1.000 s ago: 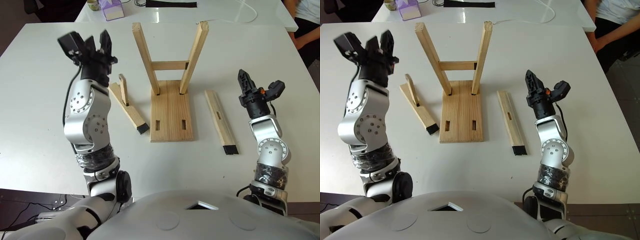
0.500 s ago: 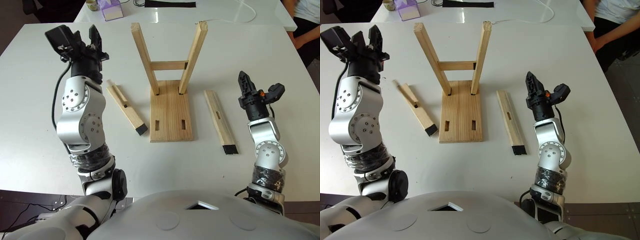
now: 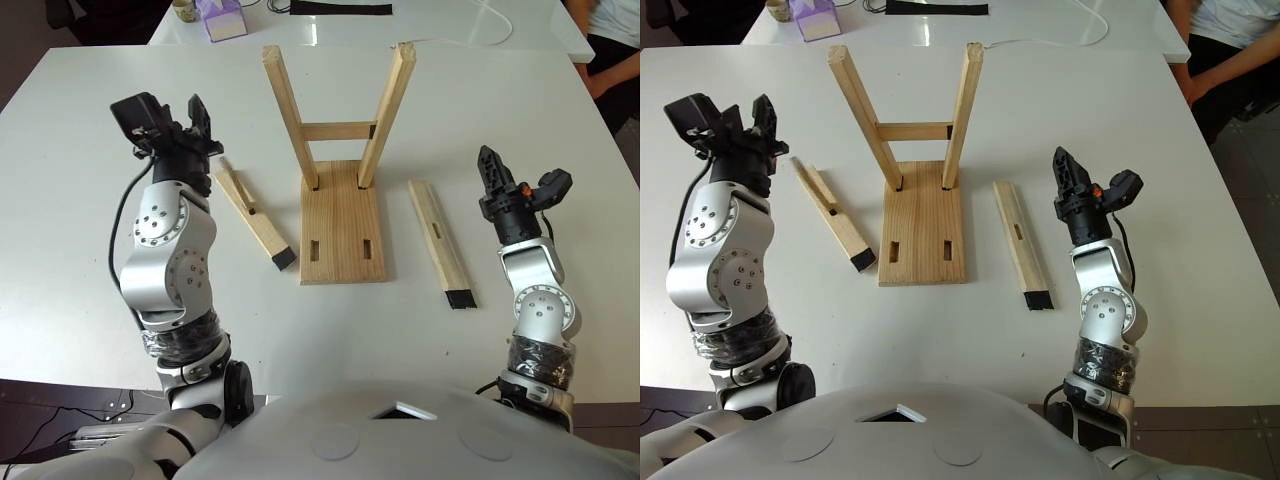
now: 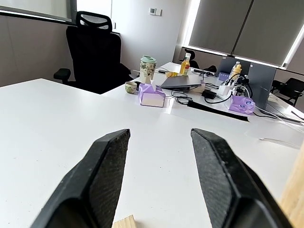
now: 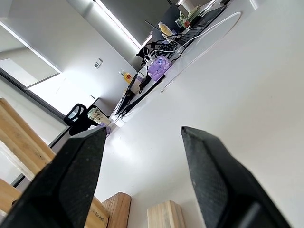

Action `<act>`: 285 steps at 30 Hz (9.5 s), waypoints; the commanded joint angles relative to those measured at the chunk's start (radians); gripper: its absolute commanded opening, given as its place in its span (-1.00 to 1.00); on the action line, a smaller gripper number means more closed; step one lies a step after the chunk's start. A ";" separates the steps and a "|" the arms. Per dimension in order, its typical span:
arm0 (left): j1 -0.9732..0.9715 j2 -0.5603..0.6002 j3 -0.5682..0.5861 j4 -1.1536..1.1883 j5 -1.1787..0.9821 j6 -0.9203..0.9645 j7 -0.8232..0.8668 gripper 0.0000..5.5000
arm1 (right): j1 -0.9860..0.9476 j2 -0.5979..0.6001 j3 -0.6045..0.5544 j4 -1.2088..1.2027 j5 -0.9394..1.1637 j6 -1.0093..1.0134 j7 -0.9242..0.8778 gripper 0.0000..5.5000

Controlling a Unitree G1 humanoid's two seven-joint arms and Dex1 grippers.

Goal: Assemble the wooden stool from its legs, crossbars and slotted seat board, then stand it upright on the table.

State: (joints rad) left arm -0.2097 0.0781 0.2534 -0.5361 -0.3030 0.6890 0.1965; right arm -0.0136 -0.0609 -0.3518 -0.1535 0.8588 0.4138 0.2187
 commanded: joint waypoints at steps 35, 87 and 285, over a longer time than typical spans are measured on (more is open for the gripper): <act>-0.018 -0.016 0.000 -0.075 0.049 0.022 -0.003 -0.13 | 0.014 -0.019 0.004 -0.005 0.001 0.034 -0.001 0.05; 0.225 -0.053 0.104 -0.415 -0.015 0.564 -0.033 -0.13 | 0.153 0.024 0.005 -0.083 -0.016 0.057 -0.014 0.05; 0.039 -0.093 0.105 0.111 -0.106 -0.210 0.169 0.16 | -0.440 -0.738 0.314 -0.149 -0.110 0.385 1.012 -0.25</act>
State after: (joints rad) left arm -0.1699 -0.0123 0.3525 -0.4302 -0.4202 0.4887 0.3586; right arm -0.4478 -0.7835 -0.0443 -0.3160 0.7662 0.8257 1.2176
